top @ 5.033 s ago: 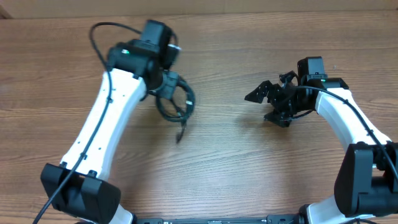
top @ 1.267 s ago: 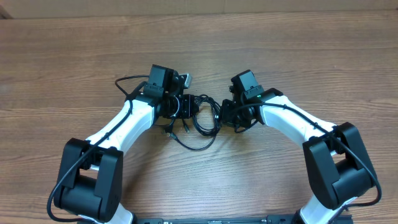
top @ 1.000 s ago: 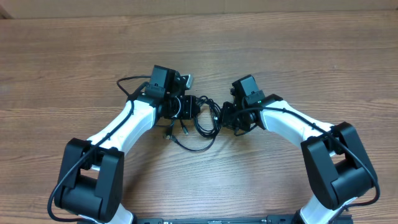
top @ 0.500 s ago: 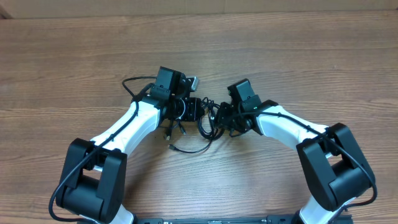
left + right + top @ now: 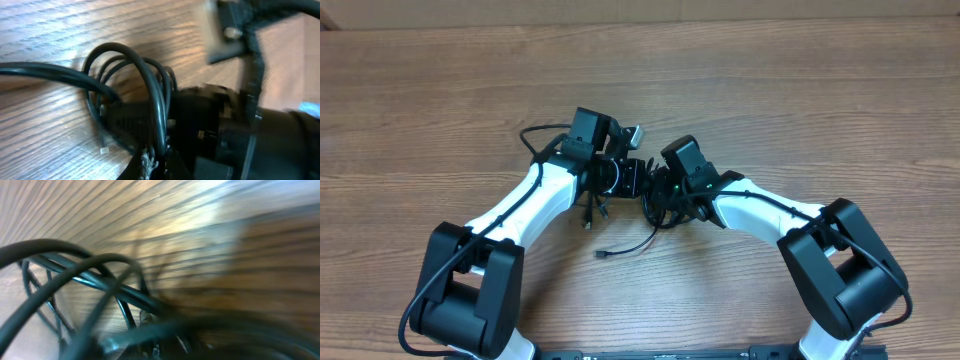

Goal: Untangle cables

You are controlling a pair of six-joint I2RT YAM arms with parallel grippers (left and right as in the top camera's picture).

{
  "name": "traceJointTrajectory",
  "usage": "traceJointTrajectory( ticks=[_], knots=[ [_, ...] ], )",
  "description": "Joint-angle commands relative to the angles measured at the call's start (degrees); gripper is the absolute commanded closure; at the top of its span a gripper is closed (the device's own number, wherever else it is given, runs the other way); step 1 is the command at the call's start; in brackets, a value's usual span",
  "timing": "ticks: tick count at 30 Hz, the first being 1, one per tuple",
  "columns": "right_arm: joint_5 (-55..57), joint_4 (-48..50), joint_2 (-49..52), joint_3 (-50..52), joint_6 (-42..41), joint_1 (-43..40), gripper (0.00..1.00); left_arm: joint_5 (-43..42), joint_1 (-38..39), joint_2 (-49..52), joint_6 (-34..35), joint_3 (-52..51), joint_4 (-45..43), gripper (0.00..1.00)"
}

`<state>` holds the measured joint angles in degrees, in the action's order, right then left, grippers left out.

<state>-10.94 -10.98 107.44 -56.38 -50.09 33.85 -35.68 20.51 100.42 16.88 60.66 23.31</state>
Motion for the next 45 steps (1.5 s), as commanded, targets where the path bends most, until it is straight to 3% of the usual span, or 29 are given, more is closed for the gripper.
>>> traceJointTrajectory(
  ticks=[1, 3, 4, 7, 12, 17, 21, 27, 34, 38, 41, 45],
  knots=[
    [-15.96, 4.39, 3.17, 0.81, 7.19, -1.66, 0.92, -15.17, -2.97, -0.85, -3.80, 0.13, -0.22, 0.96],
    [-22.67, 5.88, 3.17, 0.81, 8.87, -3.21, 0.91, -20.61, -4.92, -1.18, -4.09, 0.42, -1.27, 0.96],
    [-24.00, 5.20, 3.17, 0.81, 8.85, -4.37, 0.91, -26.84, -7.02, -1.57, -4.07, 0.70, -3.04, 0.96],
    [-24.13, 2.67, 3.17, 0.81, 10.60, -5.84, 0.89, -32.96, -9.55, -2.56, -4.04, 1.38, -4.83, 0.96],
    [-36.72, 3.34, 2.56, 0.02, 16.52, -8.70, 0.84, -33.16, -11.15, -5.73, -4.04, 1.77, -4.96, 0.96],
    [-40.33, 1.57, -3.67, -0.37, 17.40, -12.22, 0.70, -31.39, -11.19, -6.60, -4.07, 1.77, -4.92, 0.96],
    [-38.32, -7.91, -12.09, -0.37, 17.55, -16.87, 0.51, -31.23, -11.23, -6.60, -4.11, 1.77, -4.96, 0.96],
    [-35.23, -19.43, -16.41, -0.37, 23.85, -21.11, 0.43, -33.94, -11.30, -6.60, -5.14, 1.75, -4.94, 0.96],
    [-39.98, -19.82, -16.41, -0.35, 24.87, -21.07, 0.45, -34.42, -11.28, -6.58, -5.14, 1.75, -4.44, 0.96],
    [-40.00, -23.02, -16.41, -0.31, 24.85, -21.05, 0.63, -33.35, -11.28, -6.58, -5.05, 1.75, -4.22, 0.96],
    [-39.89, -27.56, -16.41, -0.24, 24.90, -20.28, 0.62, -27.58, -11.30, -6.58, -1.84, 1.75, -4.11, 0.96],
    [-39.28, -31.23, -16.41, -0.20, 24.87, -17.27, 0.54, -19.67, -11.30, -6.58, 8.28, 1.75, -4.55, 0.96]
  ],
)
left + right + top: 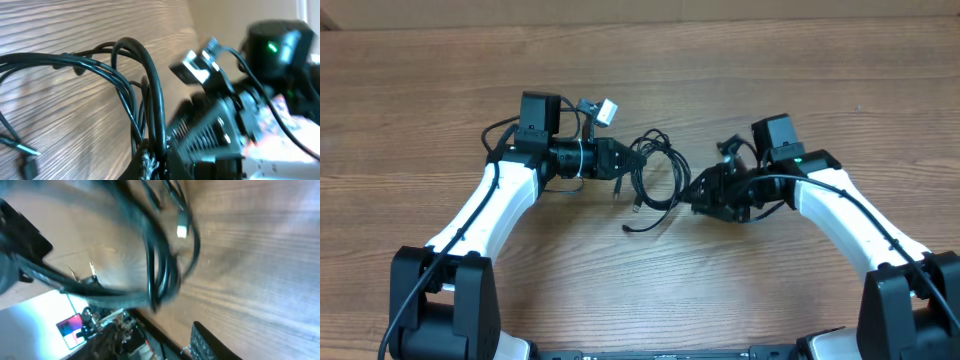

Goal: Untangle cables

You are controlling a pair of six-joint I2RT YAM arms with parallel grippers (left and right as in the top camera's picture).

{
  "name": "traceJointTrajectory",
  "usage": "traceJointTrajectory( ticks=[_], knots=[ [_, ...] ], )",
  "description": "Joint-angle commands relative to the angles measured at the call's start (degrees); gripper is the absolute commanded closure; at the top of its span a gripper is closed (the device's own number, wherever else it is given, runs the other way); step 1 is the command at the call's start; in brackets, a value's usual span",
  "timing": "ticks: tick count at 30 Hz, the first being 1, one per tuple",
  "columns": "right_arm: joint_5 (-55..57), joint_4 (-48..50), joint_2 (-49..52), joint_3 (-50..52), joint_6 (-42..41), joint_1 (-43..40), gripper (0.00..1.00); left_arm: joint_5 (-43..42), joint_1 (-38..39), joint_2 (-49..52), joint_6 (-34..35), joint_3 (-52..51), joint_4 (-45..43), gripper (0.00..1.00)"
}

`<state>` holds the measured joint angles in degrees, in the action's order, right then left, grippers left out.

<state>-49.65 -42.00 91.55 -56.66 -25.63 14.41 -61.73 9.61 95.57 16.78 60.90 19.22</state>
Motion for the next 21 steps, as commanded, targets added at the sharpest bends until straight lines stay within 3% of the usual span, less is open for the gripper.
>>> traceJointTrajectory(
  ticks=[1, 5, 12, 21],
  knots=[
    [-0.02, -0.13, -0.52, 0.09, 0.39, 3.21, 0.53, 6.78, -0.42, -1.73, 11.32, 1.51, -1.20, 0.96],
    [8.98, -0.20, -0.52, 0.09, -3.48, 7.15, 0.53, 4.94, -1.03, -1.73, 22.03, 1.51, -5.01, 0.96],
    [19.65, 2.38, -0.50, 0.09, -11.32, 13.20, 0.53, -1.31, -2.14, -1.73, 33.20, 1.51, -15.15, 0.96],
    [21.62, 10.43, -0.46, 0.09, -13.64, 14.25, 0.54, -2.23, -2.19, -1.73, 38.29, 1.51, -16.96, 0.96]
  ],
)
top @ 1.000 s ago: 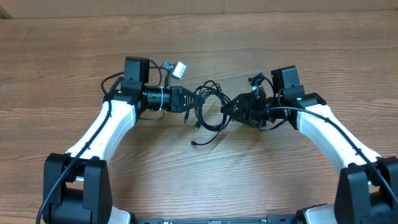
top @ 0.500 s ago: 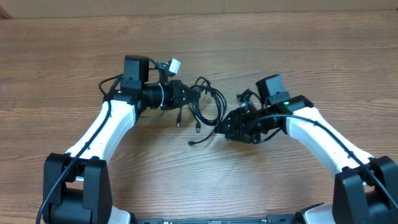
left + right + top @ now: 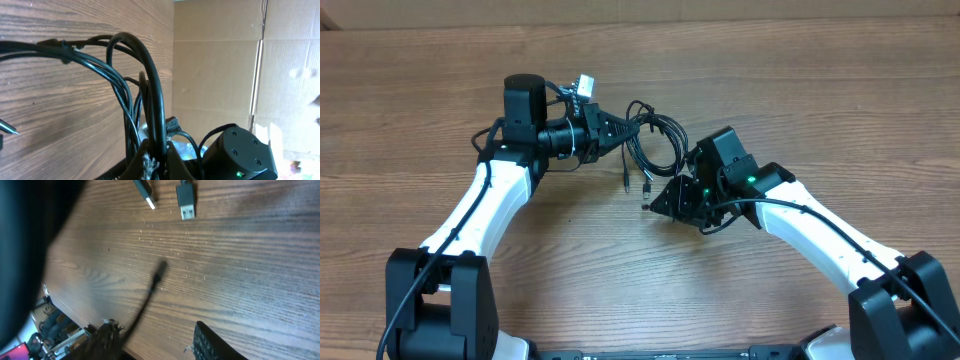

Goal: Untangle cables

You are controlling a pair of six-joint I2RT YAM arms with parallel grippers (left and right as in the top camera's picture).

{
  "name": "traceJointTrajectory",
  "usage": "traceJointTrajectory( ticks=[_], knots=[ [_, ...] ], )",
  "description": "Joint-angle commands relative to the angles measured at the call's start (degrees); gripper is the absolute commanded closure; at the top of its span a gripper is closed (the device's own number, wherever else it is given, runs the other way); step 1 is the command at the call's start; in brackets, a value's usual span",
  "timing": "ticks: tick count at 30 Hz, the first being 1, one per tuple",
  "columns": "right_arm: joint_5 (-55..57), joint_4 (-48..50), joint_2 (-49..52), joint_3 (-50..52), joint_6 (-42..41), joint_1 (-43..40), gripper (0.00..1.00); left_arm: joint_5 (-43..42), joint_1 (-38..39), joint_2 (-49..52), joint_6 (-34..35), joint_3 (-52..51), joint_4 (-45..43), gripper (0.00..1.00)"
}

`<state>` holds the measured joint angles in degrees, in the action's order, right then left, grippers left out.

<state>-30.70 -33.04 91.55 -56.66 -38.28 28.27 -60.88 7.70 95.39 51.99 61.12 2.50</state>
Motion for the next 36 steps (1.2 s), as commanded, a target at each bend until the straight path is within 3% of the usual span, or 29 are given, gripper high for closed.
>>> traceJointTrajectory(
  ticks=[1, 3, 5, 7, 9, 13, 19, 22, 29, 36],
  knots=[
    [3.17, 1.75, -0.46, 0.09, -0.98, 0.39, 0.54, -3.26, -0.28, -1.55, 3.61, 1.29, -0.26, 0.96],
    [3.72, 2.80, -0.46, 0.09, -0.98, 0.39, 0.54, -3.28, -0.31, -1.55, 5.01, 1.29, -0.31, 0.96],
    [4.28, 3.41, -0.46, 0.09, -0.96, 0.39, 0.63, -3.72, -0.28, -1.55, 5.53, 1.29, -1.40, 0.96],
    [5.70, 3.39, -0.46, 0.09, -0.96, 0.39, 0.76, -4.63, -0.28, -1.55, 6.25, 1.29, -2.82, 0.96],
    [6.67, 3.19, -0.46, 0.09, -0.96, 0.39, 0.96, -5.40, -0.28, -1.55, 6.32, 1.29, -4.35, 0.96],
    [2.60, 3.17, -0.50, -0.09, -0.46, -0.24, 0.96, -5.70, -0.28, -1.55, 1.84, 1.29, -4.46, 0.96],
    [-16.72, 3.19, -4.94, -0.09, 7.10, -7.72, 0.96, -15.58, -0.28, -1.55, -20.65, 1.29, -3.13, 0.96],
    [-20.04, 3.19, -8.50, -0.09, 7.32, -10.95, 0.96, -17.35, -0.28, -1.55, -27.12, 1.29, -1.03, 0.96],
    [-19.71, 6.03, -14.91, -0.09, 7.02, -16.00, 0.96, -17.38, 0.33, -1.55, -35.41, 1.29, 5.75, 0.96],
    [-14.03, 8.68, -14.88, -0.09, 4.74, -15.89, 0.96, -18.91, 1.55, -1.55, -35.47, 1.29, 8.24, 0.96]
  ],
)
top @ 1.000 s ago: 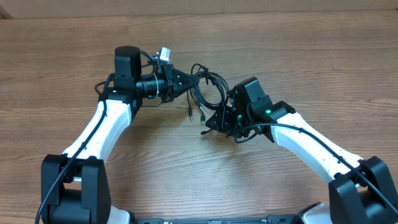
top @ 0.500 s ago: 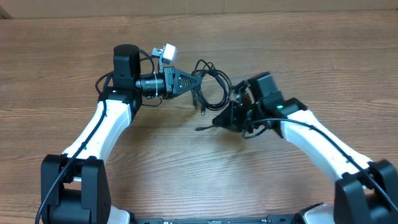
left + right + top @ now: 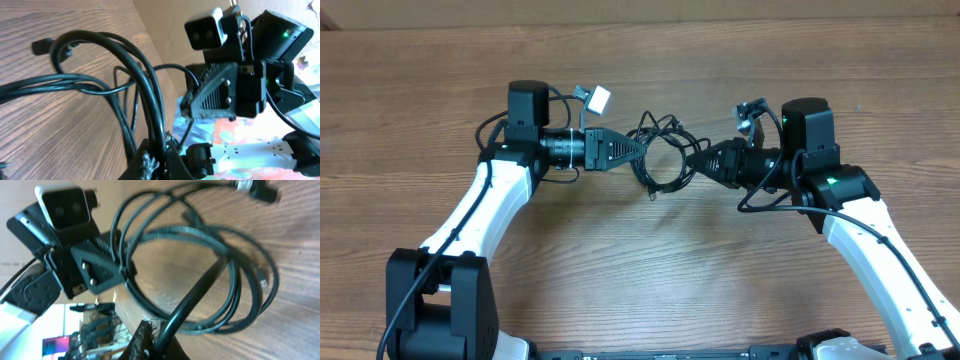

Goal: Untangle cables

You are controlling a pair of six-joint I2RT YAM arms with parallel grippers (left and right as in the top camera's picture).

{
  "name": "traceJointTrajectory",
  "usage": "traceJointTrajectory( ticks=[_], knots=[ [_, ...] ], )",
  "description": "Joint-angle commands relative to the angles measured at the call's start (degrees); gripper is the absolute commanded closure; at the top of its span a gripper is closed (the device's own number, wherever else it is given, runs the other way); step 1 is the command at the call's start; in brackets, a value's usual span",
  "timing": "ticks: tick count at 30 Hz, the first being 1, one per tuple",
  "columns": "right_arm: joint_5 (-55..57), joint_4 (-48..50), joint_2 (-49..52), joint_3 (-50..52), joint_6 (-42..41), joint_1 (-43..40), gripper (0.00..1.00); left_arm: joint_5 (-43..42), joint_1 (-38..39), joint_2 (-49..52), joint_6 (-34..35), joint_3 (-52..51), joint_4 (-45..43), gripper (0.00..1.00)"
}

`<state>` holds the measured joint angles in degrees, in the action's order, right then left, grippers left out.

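A tangle of black cables (image 3: 665, 157) hangs in loops between both grippers, lifted at the table's middle. My left gripper (image 3: 638, 148) is shut on one thick black strand at the bundle's left side; its fingertips (image 3: 150, 161) pinch that strand at the bottom of the left wrist view. My right gripper (image 3: 698, 160) is shut on another black strand at the bundle's right side, and that pinched strand (image 3: 192, 297) runs up from the jaws in the right wrist view. Each gripper faces the other: the right gripper (image 3: 220, 92), the left gripper (image 3: 95, 265).
The wooden table (image 3: 640, 290) stretches all around the arms. A cardboard wall (image 3: 620, 10) runs along its far edge. A loose plug end (image 3: 651, 194) dangles below the bundle, and a barrel connector (image 3: 252, 188) lies on the wood.
My right gripper was below and right of the bundle, with only loose plugs in its view; now it stands right of the bundle, shut on a strand. The left gripper has shifted slightly nearer with the bundle.
First both grippers were crowded together over the tangle near the table's middle. Then they stood apart with the loops between them. After that the left held the bundle farther back while the right was below it. Now each holds a strand from opposite sides.
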<state>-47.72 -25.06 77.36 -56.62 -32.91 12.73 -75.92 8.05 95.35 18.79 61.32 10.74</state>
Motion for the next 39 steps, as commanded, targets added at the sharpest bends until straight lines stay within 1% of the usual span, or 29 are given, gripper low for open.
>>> traceJointTrajectory(
  ticks=[1, 3, 7, 9, 13, 18, 22, 25, 28, 32, 33, 34, 35, 36, 37, 39],
  knots=[
    [4.52, 0.72, -0.70, -0.11, -1.60, -0.13, 0.96, -4.11, 1.57, -1.51, -1.49, 1.09, -0.02, 0.96],
    [6.58, 0.81, -0.70, -0.11, -1.81, 0.07, 0.96, -4.13, 2.32, -1.51, 0.85, 1.09, -0.02, 0.96],
    [11.06, 1.49, -0.70, -0.09, -5.84, 0.04, 0.96, -4.70, 4.37, -1.51, 6.03, 1.09, -0.02, 0.96],
    [12.55, 2.49, -0.70, -0.07, -7.89, 0.04, 0.96, -4.70, 5.07, -1.51, 7.82, 1.09, -0.04, 0.96],
    [15.74, 3.82, -0.70, -0.07, -9.62, 0.04, 0.96, -4.98, 5.14, -1.51, 9.07, 1.09, -0.02, 0.96],
    [16.85, 3.30, -0.70, 0.00, -10.82, 0.76, 0.96, -4.46, 5.14, -1.51, 14.38, 1.09, -0.31, 0.96],
    [20.35, 0.83, -0.70, 0.04, -10.82, 4.52, 0.96, -1.11, 5.14, -1.51, 18.45, 1.09, -0.63, 0.96],
    [23.37, -1.77, -0.70, 0.04, -10.80, 8.33, 0.96, -0.35, 5.03, -1.51, 20.55, 1.09, -2.45, 0.96],
    [25.88, -2.71, -0.68, 0.39, -10.80, 12.44, 0.96, -0.37, 5.01, -1.51, 25.14, 1.09, -6.95, 0.96],
    [25.81, -2.93, -0.22, 0.81, -10.54, 15.82, 0.96, -0.42, 4.98, -1.51, 29.11, 1.09, -11.56, 0.96],
    [25.83, -3.21, 0.04, 0.81, -10.23, 16.74, 0.87, -0.57, 4.98, -1.51, 30.71, 1.09, -13.27, 0.96],
    [25.83, -3.45, 0.13, 0.81, -10.05, 17.09, 0.81, -0.59, 4.98, -1.51, 31.47, 1.09, -14.08, 0.96],
    [25.49, -3.82, 0.13, 0.81, -8.07, 17.44, 0.62, -0.59, 4.98, -1.51, 32.76, 1.09, -15.10, 0.96],
    [24.35, -3.78, 0.11, 0.79, -5.53, 17.42, 0.53, -0.63, 4.98, -1.51, 33.44, 1.09, -16.02, 0.96],
    [21.86, -3.74, 0.11, 0.72, -1.73, 17.38, 0.35, -0.74, 4.98, -1.51, 34.25, 1.09, -16.96, 0.96],
    [17.22, -3.74, 0.11, 0.42, 4.31, 16.44, 0.21, -1.27, 4.98, -1.51, 35.06, 1.09, -17.97, 0.96]
  ],
)
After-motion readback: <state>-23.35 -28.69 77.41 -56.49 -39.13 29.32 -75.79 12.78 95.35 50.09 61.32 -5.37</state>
